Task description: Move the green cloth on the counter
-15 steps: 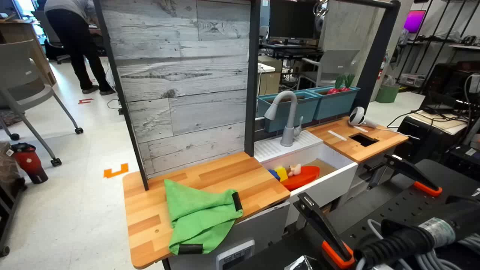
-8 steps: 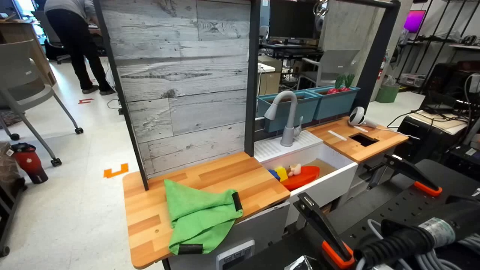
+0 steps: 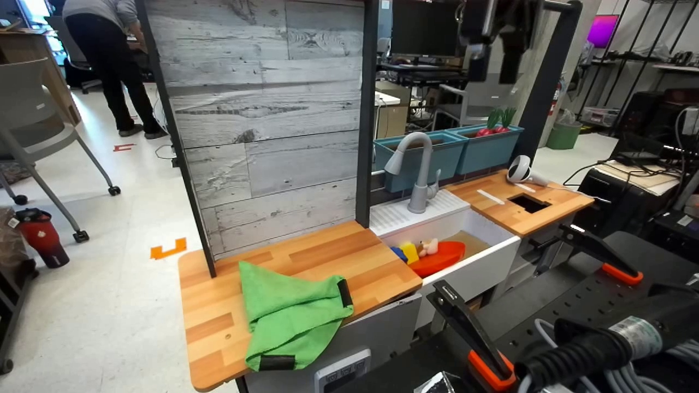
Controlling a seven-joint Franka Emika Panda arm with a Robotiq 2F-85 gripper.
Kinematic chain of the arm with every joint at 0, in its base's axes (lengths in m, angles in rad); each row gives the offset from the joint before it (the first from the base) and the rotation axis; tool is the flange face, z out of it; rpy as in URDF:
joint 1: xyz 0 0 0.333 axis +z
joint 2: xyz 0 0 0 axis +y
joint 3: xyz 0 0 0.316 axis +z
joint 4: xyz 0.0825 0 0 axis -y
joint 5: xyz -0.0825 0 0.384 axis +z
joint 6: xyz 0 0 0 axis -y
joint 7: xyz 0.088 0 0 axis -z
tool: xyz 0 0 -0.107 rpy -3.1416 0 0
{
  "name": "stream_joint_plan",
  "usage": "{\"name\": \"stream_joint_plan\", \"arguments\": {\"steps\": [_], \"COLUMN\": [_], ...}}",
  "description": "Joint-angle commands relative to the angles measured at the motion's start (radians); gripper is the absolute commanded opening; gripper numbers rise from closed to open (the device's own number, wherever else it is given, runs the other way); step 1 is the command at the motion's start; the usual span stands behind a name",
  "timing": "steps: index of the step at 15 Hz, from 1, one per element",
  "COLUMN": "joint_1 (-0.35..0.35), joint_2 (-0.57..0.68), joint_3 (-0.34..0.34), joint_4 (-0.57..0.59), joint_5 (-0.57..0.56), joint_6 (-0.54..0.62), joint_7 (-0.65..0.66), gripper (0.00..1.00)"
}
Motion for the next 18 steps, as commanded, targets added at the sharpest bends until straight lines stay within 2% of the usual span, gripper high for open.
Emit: {"name": "stream_joint_plan", "arguments": {"steps": [1,4,7,8,10,13,18], "joint_1": [0.051,0.105,0.149,0.126,0.144,0.142,0.142], "joint_2": [0.157,0.31,0.432,0.357,0.421,0.438,0.521], "joint_3": [0.09,0.148,0.169,0.176,0.18,0.178,0.216], "joint_4": [0.01,0.039,0.089,0.031,0.064,0.084,0.129], "joint_5": [-0.042,-0.087,-0.131,-0.098,-0.111,-0.112,-0.049], "joint_6": [0.127,0.208,0.248,0.228,0.242,0.244,0.366], "joint_7": [0.059,0.114,0.173,0.149,0.166,0.166,0.183], "gripper": [1.0,1.0,1.0,1.0,1.0,1.0,1.0]}}
